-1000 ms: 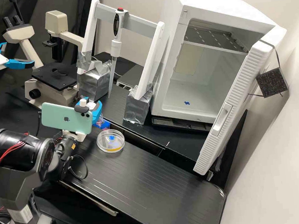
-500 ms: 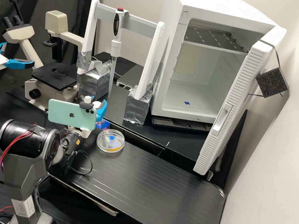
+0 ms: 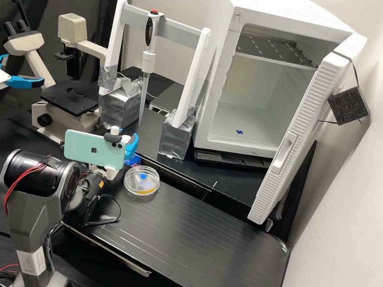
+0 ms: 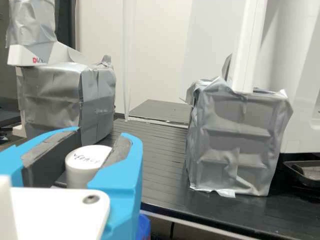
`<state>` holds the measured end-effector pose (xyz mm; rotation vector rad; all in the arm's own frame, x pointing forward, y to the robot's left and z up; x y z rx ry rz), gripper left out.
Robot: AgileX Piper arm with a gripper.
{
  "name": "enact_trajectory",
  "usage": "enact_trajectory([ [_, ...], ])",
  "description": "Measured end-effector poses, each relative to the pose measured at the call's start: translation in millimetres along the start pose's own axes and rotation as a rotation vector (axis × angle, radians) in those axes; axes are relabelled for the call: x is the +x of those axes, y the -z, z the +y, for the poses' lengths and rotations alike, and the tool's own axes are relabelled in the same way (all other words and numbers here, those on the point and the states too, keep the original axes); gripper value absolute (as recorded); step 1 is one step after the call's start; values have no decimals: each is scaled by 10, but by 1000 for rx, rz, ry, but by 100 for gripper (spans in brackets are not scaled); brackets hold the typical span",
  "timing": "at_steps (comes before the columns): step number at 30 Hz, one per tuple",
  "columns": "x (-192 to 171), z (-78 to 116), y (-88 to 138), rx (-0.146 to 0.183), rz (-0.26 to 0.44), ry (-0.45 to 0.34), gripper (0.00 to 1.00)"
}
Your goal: Close the bottle
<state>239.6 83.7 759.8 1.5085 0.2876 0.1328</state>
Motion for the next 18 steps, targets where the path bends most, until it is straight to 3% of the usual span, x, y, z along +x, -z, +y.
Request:
enact_trajectory([
  [18,-82,-29,-31,-5,0,5,0],
])
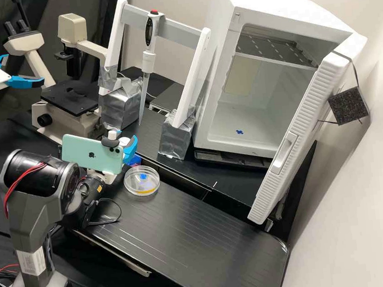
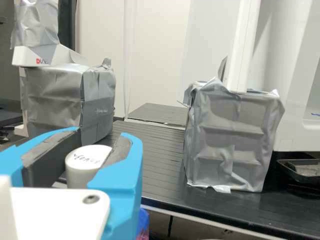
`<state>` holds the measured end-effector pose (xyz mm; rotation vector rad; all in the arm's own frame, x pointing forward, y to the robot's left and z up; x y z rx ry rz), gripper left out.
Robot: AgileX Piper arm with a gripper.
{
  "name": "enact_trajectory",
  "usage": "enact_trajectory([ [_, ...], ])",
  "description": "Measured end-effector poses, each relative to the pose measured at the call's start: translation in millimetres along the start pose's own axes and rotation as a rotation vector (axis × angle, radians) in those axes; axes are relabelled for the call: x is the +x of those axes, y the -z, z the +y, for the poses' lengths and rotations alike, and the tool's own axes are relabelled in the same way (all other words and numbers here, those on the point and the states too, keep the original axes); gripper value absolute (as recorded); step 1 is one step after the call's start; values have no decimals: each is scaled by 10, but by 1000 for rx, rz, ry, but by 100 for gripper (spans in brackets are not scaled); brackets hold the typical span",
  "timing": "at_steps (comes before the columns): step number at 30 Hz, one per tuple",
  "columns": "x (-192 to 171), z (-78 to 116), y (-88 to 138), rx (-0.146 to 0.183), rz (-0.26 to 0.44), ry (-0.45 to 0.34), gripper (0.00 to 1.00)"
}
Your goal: Close the bottle
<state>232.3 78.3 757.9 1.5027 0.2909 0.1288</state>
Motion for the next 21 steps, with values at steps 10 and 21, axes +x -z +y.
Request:
enact_trajectory([
  [10,0,0,0,0,0,0,100],
  [21,0,-6,-5,0,-5,7,100],
])
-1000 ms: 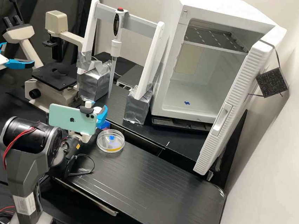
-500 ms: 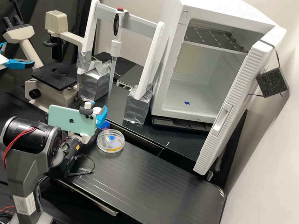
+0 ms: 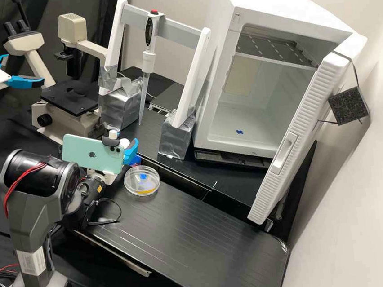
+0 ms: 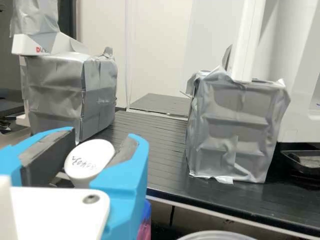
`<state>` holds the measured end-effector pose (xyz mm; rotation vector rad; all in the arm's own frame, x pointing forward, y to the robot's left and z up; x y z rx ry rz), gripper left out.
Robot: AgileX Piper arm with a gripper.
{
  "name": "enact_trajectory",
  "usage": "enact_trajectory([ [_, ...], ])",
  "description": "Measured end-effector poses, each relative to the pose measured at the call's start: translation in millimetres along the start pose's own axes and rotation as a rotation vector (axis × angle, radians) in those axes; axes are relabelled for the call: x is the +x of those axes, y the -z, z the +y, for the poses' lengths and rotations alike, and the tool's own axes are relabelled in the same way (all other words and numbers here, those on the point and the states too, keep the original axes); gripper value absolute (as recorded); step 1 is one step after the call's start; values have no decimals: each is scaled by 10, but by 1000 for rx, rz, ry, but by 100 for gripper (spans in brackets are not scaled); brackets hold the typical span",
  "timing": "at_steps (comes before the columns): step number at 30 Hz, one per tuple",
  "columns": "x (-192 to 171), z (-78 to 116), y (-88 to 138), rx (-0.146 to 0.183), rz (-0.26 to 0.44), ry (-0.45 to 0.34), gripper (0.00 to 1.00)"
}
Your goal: Close the bottle
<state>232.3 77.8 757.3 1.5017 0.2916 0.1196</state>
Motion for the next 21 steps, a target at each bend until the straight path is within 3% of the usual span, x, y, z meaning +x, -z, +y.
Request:
enact_trajectory([
  [12,-51,-2,-15,-1,-7,5,100],
  [21,-272,179,37,-8,25,-54,100],
])
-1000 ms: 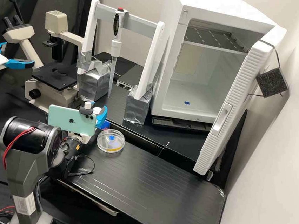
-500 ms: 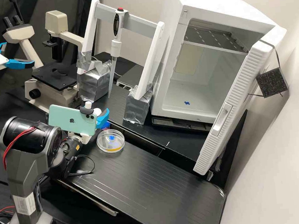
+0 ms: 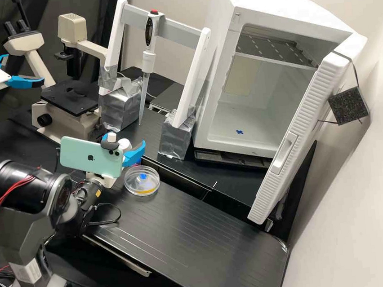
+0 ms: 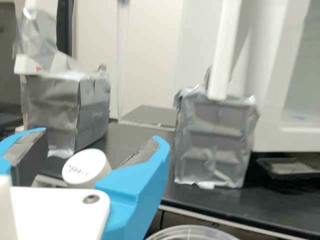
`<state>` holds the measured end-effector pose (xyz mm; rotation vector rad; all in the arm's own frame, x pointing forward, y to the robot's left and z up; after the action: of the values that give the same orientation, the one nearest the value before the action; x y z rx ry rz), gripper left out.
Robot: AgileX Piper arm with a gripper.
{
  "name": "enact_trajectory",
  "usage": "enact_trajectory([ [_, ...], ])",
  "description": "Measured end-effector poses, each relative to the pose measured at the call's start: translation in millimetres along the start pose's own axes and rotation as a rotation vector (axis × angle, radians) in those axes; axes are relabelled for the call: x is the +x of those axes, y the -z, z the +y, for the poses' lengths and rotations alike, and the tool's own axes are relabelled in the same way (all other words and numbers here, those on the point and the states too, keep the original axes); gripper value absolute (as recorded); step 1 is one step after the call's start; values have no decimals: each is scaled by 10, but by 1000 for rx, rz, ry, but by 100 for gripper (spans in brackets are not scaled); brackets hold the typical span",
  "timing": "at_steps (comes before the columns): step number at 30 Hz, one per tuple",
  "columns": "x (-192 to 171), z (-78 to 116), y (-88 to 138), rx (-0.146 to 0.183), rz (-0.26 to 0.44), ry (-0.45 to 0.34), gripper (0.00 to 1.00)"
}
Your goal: Close the bottle
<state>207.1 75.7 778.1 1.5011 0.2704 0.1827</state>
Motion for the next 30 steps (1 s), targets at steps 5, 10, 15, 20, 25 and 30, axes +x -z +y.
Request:
enact_trajectory([
  [5,-149,97,64,-5,44,-30,100],
  [10,-194,145,57,7,47,-48,100],
  [15,-192,149,45,12,38,-53,100],
  [20,-133,147,25,16,20,-59,100],
  [25,28,164,-16,-1,-23,-89,100],
  [30,147,225,-76,-13,-57,-127,100],
])
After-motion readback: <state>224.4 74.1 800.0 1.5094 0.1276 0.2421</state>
